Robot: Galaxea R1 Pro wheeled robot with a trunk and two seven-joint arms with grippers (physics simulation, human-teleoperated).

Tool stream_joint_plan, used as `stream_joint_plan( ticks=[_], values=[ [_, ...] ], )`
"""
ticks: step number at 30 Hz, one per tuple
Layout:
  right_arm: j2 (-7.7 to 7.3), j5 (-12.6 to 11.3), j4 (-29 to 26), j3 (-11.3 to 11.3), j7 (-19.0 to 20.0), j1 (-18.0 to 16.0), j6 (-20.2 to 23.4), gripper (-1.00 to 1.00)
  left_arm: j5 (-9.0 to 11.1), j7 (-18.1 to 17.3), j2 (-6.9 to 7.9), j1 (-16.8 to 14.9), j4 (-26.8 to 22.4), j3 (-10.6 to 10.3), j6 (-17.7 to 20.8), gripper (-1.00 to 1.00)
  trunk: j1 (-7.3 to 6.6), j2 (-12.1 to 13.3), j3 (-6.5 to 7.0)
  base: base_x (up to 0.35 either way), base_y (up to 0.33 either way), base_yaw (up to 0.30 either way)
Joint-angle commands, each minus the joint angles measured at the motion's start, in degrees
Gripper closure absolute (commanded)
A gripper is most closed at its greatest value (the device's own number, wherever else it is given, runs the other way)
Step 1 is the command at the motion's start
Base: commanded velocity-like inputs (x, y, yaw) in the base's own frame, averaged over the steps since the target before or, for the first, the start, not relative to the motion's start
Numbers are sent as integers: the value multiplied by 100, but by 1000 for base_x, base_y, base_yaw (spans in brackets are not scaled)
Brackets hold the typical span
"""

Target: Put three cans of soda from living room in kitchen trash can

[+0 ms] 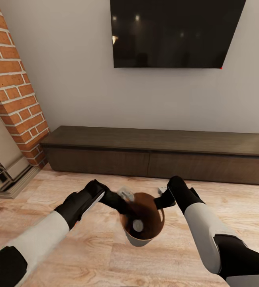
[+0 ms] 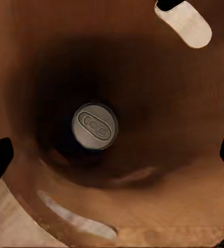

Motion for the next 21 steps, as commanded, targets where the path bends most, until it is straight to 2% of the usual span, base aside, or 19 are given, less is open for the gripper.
stream_joint_plan(
  ticks=[1, 2, 3, 5, 6, 7, 8, 9, 11, 12, 14, 15, 16, 19, 21],
  values=[
    [-5, -161, 1, -11, 30, -2, 49, 100, -265, 223, 860, 208, -351, 95, -87, -100, -1, 0, 1, 0, 0, 0],
    [-8, -162, 1, -11, 29, -1, 49, 100, -265, 217, 912, 309, -545, 159, -86, -100, -1, 0, 1, 0, 0, 0],
    [-9, -162, 1, -10, 27, 1, 49, 100, -264, 207, 993, 502, -921, 309, -80, -100, -1, 0, 1, 0, 0, 0],
    [-9, -162, 1, -9, 26, 2, 49, 100, -264, 198, 1049, 675, -1268, 480, -69, -100, -1, 0, 1, 0, 0, 0],
    [-9, -164, 1, -9, 26, 3, 49, 100, -262, 185, 1097, 832, -1584, 669, -58, -100, -1, 0, 1, 0, 0, 0],
    [-9, -166, 1, -9, 26, 3, 49, 100, -261, 173, 1117, 904, -1730, 770, -54, -100, -1, 0, 1, 0, 0, 0],
    [-9, -164, 1, -8, 21, 3, 49, 100, -260, 100, 1187, 1102, -2140, 1099, -45, -100, -1, 0, 1, 0, 0, 0],
    [-9, -167, 1, -8, 19, 3, 49, 100, -261, 24, 1247, 1213, -2364, 1339, -42, -100, -1, 0, 1, 0, 0, 0],
    [-9, -169, 1, -8, 18, 3, 49, 100, -262, -66, 1306, 1305, -2521, 1596, -44, -100, -1, 0, 1, 0, 0, 0],
    [-9, -170, 1, -8, 19, 4, 49, 100, -265, -146, 1347, 1379, -2615, 1863, -59, -100, -1, 0, 1, 0, 0, 0],
    [-10, -170, 1, -8, 28, 4, 49, 100, -280, -188, 1373, 1452, -2662, 2121, -78, -100, -1, 0, 1, 0, 0, 0],
    [-10, -173, 1, -11, 38, 7, 49, 100, -297, -203, 1390, 1544, -2671, 2356, -99, -100, -1, 0, 1, 0, 0, 0],
    [-10, -174, 1, -12, 44, 8, 49, 100, -304, -198, 1396, 1599, -2660, 2462, -123, -100, -1, 0, 1, 0, 0, 0],
    [-18, -178, 1, -18, 62, 11, 49, 100, -333, 78, 1413, 1930, -2421, 3000, -693, -100, -1, 0, 1, 0, 0, 0],
    [-27, -172, -2, -22, 56, 17, 49, 100, -335, 350, 1416, 2019, -2177, 3179, -995, -100, -1, 0, 1, 0, 0, 0]
  ],
)
